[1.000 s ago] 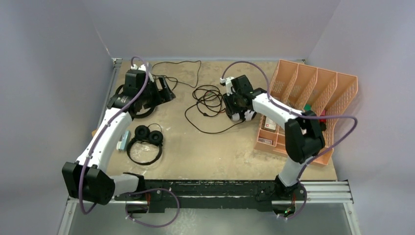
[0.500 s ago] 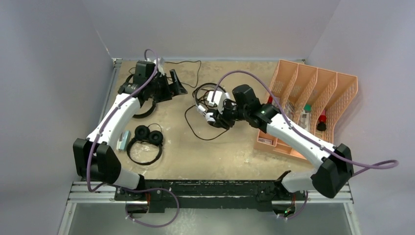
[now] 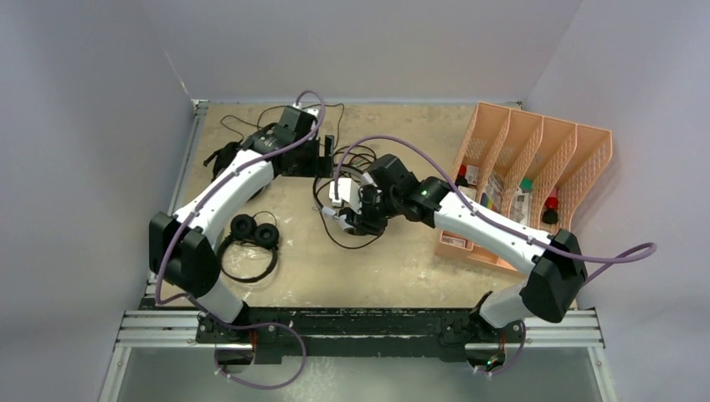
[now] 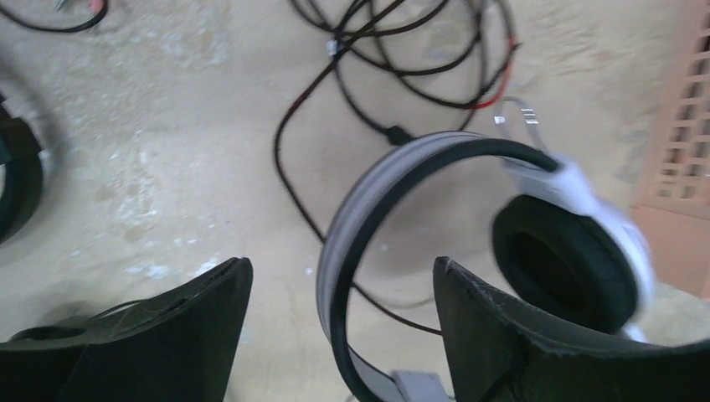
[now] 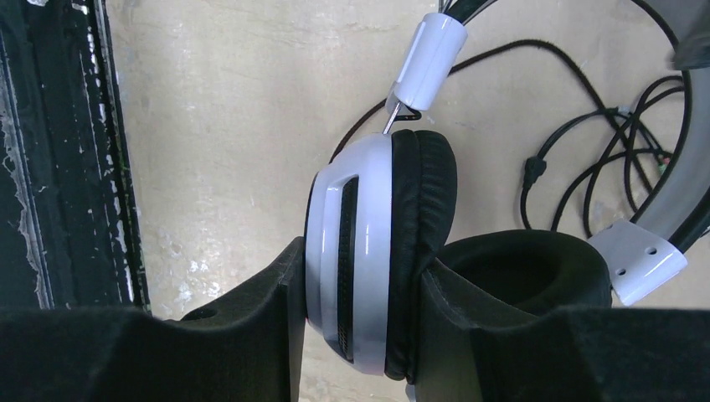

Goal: Wrap the headphones
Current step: Pick up the headphones from the center of the board.

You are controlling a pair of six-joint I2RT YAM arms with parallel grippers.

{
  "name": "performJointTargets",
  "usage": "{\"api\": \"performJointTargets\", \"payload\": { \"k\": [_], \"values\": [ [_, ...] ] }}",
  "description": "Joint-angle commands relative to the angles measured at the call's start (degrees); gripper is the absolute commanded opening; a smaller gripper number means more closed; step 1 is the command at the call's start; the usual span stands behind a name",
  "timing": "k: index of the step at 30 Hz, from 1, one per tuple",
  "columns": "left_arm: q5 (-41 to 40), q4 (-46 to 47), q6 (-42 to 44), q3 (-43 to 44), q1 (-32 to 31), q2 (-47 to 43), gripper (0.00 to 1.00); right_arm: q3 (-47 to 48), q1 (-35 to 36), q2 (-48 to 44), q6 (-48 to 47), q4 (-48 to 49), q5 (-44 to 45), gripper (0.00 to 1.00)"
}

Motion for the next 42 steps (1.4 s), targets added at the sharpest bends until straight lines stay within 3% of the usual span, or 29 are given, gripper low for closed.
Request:
{"api": "performJointTargets", "payload": {
  "k": [1,3,7,11,13,17,19,20,25,29,33,37,42],
  "values": [
    [-8.3,-4.3,3.9,3.0,-1.8,2.1,0.74,4.2,1.3,-2.8,-2.3,2.5,2.9,0.0],
    [-10.8,-5.0,4.1,2.8,-3.1,2.5,0.68,4.4,1.8,-2.8,-2.4,2.5,3.4,0.0],
    [-13.4,-4.6,4.1,1.9,-4.4,2.8,0.43,5.5,3.3,-2.5,-2.4,0.8,6.0,0.0],
    [-12.7,-4.5,4.3,2.9,-4.9,4.1,0.32,6.3,4.9,-3.2,-2.1,-0.4,7.6,0.0],
    [-12.6,-4.3,4.3,3.6,-5.1,4.8,0.22,6.1,5.4,-4.1,-1.8,-0.2,8.1,0.0],
    [-11.5,-4.2,4.0,4.4,-5.2,5.9,0.15,6.3,6.2,-5.6,-1.5,-0.7,8.5,0.0],
    [-11.2,-3.8,3.7,4.6,-5.2,5.3,0.0,6.5,6.3,-6.1,-1.0,-0.9,9.2,0.0],
    [-11.8,-3.5,3.5,4.6,-5.2,4.7,0.0,6.7,6.2,-6.1,0.2,-0.9,10.2,0.06],
    [-16.9,-2.1,1.4,4.2,-5.0,0.5,0.0,8.3,6.2,-8.0,8.9,0.9,16.4,0.68],
    [-17.7,-0.5,-2.9,3.1,-0.6,-4.2,0.0,8.5,6.1,-10.8,14.8,5.6,27.5,0.97],
    [-9.5,2.8,-8.8,2.5,8.4,-9.2,0.0,9.9,0.4,-12.6,22.5,8.1,27.5,0.99],
    [-8.8,0.8,-13.7,8.9,11.0,-9.8,0.0,8.0,-11.4,-13.8,30.3,11.0,18.6,0.99],
    [-3.9,3.2,-24.7,17.8,12.9,-9.8,0.0,1.9,-15.6,-14.6,35.2,20.7,7.9,0.99]
  ]
}}
